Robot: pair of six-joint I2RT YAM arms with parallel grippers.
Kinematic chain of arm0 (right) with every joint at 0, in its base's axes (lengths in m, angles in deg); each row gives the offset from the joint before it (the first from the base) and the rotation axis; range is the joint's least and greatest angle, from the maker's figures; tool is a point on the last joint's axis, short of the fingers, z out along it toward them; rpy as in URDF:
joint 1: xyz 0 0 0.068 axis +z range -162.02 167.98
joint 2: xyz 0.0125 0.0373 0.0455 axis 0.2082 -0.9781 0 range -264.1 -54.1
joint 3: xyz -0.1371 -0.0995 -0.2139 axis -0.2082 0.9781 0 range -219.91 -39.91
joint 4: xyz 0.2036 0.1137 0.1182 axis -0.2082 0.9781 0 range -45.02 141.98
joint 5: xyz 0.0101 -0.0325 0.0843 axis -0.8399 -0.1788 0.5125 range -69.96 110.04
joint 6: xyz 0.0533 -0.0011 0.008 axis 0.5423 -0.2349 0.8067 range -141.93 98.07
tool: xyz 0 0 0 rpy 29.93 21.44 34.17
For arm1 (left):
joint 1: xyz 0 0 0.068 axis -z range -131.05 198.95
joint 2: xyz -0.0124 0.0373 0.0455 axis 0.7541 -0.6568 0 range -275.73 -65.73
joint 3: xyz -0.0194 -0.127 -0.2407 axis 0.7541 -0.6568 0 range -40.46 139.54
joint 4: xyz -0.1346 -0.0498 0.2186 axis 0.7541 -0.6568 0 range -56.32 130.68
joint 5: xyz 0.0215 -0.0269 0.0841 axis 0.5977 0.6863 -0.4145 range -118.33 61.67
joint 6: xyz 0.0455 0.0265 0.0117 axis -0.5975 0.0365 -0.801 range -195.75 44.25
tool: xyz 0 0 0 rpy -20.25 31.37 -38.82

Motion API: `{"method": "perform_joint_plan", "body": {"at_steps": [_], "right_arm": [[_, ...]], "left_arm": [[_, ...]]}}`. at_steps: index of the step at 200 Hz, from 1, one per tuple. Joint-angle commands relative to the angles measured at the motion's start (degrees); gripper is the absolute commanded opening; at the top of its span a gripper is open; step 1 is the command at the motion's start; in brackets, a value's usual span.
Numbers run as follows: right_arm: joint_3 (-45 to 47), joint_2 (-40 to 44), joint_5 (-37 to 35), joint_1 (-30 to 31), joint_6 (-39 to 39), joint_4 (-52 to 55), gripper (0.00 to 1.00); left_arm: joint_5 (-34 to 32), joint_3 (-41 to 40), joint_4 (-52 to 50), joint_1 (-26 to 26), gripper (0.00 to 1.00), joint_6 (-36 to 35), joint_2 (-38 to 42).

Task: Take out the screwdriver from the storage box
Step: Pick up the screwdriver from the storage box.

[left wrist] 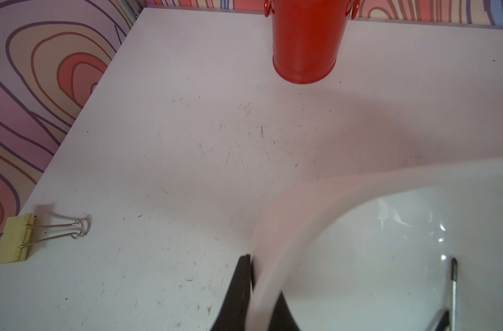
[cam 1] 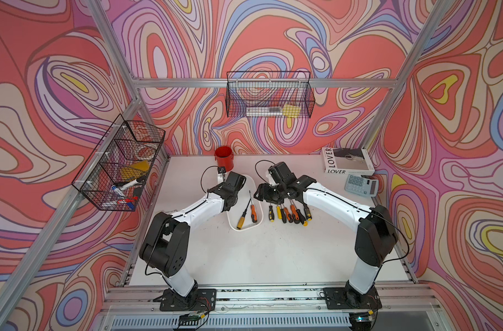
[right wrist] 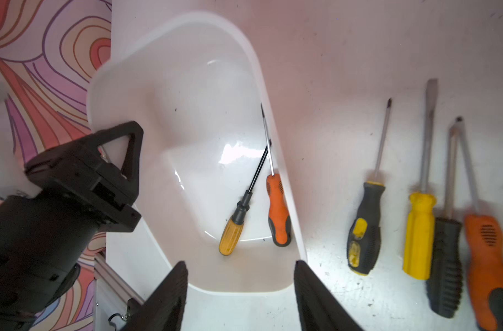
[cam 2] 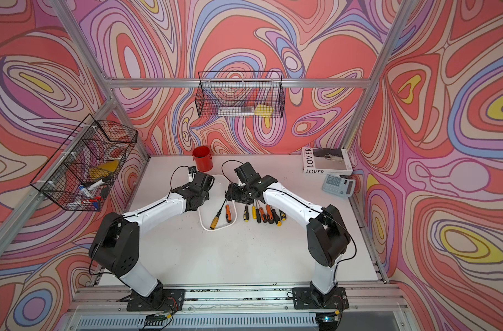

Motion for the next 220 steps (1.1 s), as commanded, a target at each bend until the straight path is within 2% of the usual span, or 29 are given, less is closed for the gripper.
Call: {"method": "perform_joint_plan", "body": {"at_steps": [1,47,90,220], "right_arm": [[1.4,-1.57,3.99,1.73,6.61,-4.12,0.62],[2.26,-5.28,7.08,4.54,12.3,-9.64,0.56],[3.73,-8.5,7.69,5.47,17.72,-10.13,0.47],[-1.64,-18.25,5.17,7.33,19.37,-6.8,0.47]], "left_arm": [[-1.2,1.0,-1.93,0.1,0.0,0.14,-0.58],[-1.02,0.8,-1.75,0.03,0.0,0.43,-0.67],[-1.16,0.69,-1.67,0.02,0.0,0.24,-0.51],[-0.67,-0.09,-0.9,0.06,0.0,0.35,-0.49]]}}
